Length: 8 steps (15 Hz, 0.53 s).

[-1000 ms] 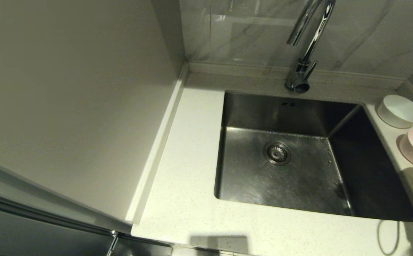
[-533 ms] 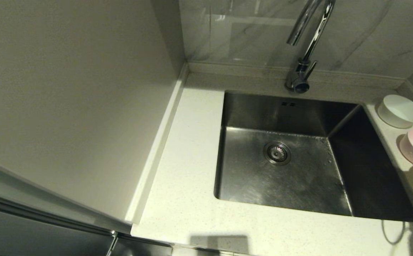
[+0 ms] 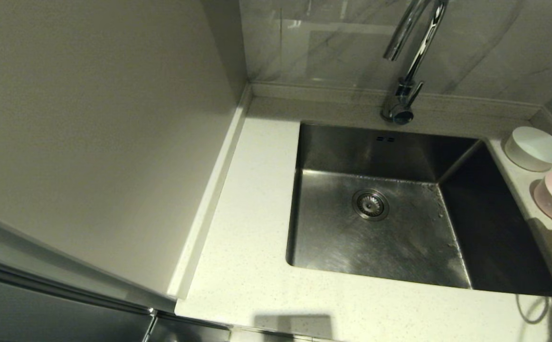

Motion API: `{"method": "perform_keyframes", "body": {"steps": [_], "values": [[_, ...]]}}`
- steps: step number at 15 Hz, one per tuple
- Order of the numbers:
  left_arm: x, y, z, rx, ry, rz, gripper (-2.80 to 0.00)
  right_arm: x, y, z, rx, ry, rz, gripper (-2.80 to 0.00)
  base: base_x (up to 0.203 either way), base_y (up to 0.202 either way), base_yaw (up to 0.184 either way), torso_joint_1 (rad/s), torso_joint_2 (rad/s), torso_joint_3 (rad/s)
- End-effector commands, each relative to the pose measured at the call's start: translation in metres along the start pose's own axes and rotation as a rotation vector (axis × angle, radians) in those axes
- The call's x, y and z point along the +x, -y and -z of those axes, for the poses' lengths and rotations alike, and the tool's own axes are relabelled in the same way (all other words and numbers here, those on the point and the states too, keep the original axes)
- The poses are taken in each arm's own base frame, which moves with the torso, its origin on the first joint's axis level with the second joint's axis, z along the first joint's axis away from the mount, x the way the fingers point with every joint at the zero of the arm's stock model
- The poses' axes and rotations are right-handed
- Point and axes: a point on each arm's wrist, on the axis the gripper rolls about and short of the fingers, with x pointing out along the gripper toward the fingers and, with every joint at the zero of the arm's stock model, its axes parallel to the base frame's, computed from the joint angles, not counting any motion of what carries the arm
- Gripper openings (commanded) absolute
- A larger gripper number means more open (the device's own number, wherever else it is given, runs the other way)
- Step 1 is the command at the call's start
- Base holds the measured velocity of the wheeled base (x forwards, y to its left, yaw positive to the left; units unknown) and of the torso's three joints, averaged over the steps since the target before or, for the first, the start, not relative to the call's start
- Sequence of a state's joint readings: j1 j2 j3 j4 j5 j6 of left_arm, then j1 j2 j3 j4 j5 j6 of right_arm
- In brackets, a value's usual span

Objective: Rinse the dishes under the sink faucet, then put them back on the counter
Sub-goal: Put a bowl back to the table from the sink

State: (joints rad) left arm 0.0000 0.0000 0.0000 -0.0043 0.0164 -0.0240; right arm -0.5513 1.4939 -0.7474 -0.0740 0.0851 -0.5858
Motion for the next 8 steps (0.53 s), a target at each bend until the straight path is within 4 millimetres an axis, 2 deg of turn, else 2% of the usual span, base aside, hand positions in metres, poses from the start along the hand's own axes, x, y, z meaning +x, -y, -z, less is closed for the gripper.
{"method": "perform_keyframes", "body": {"steps": [1, 5, 6, 7, 8], "values": [[-0.0001, 0.0000, 0.0000, -0.001, 0.002, 0.000, -2.80, 0.0029, 0.0017, 0.0022, 0.003, -0.012, 0.001, -2.80, 0.000, 0.000, 0.000, 0.000, 0.00, 0.000], [-0.0001, 0.0000, 0.0000, -0.001, 0.002, 0.000, -2.80, 0.0044, 0.0028, 0.0022, 0.002, -0.007, 0.005, -2.80, 0.000, 0.000, 0.000, 0.000, 0.00, 0.000], [-0.0001, 0.0000, 0.0000, -0.001, 0.002, 0.000, -2.80, 0.0062, 0.0034, 0.0023, 0.003, -0.008, 0.006, -0.43, 0.000, 0.000, 0.000, 0.000, 0.00, 0.000], [-0.0001, 0.0000, 0.0000, -0.001, 0.002, 0.000, -2.80, 0.0074, 0.0040, 0.0015, 0.009, -0.003, 0.009, 0.00, 0.000, 0.000, 0.000, 0.000, 0.00, 0.000], [-0.0001, 0.0000, 0.0000, -0.001, 0.002, 0.000, -2.80, 0.0079, 0.0045, 0.0010, 0.008, 0.006, 0.015, 0.00, 0.000, 0.000, 0.000, 0.000, 0.00, 0.000]]}}
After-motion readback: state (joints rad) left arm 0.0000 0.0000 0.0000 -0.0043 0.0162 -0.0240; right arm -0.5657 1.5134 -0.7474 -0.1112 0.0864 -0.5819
